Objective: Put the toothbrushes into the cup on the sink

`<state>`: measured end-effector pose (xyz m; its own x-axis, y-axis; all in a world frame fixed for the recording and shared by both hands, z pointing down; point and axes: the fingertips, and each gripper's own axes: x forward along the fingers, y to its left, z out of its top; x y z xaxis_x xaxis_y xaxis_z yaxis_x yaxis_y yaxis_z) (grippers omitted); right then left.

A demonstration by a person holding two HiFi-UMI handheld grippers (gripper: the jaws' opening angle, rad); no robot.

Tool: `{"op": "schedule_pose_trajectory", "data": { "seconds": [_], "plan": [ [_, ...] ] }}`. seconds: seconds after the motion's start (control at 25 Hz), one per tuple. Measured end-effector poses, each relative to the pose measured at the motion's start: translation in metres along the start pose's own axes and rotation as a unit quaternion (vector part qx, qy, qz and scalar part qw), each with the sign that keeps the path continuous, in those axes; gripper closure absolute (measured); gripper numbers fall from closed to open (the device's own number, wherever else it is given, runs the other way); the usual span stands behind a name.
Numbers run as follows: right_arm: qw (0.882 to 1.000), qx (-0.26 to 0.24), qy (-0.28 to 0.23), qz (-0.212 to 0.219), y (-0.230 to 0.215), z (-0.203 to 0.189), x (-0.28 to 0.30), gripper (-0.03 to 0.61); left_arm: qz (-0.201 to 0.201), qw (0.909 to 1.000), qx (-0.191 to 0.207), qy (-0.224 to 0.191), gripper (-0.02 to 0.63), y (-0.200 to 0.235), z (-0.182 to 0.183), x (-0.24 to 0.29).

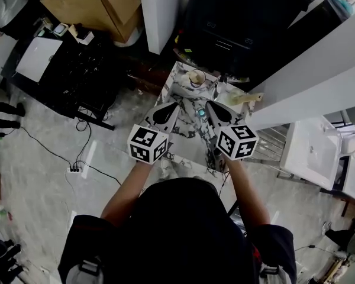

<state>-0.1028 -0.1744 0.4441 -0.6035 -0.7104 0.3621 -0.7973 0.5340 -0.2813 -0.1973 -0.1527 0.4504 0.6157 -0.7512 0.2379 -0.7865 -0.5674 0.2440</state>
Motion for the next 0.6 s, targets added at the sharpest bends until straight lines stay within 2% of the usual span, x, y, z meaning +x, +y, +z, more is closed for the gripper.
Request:
{"op": "schedule_pose_trajectory", "data": {
  "seconds": [0.24,0.6],
  "plan": [
    [1.000,0.001,-0.008,0.012,-0.004,0.004,-0.022,0.543,0.000,1.0000,0.006,-0.007,0.595,-0.034,0.007,-0.003],
    [0.999,0.002,-0.030,0.027,-0.001,0.002,-0.068,0.543,-0.026,0.9992,0.027,-0.012,0.599,-0.097,0.012,-0.009]
  ]
}}
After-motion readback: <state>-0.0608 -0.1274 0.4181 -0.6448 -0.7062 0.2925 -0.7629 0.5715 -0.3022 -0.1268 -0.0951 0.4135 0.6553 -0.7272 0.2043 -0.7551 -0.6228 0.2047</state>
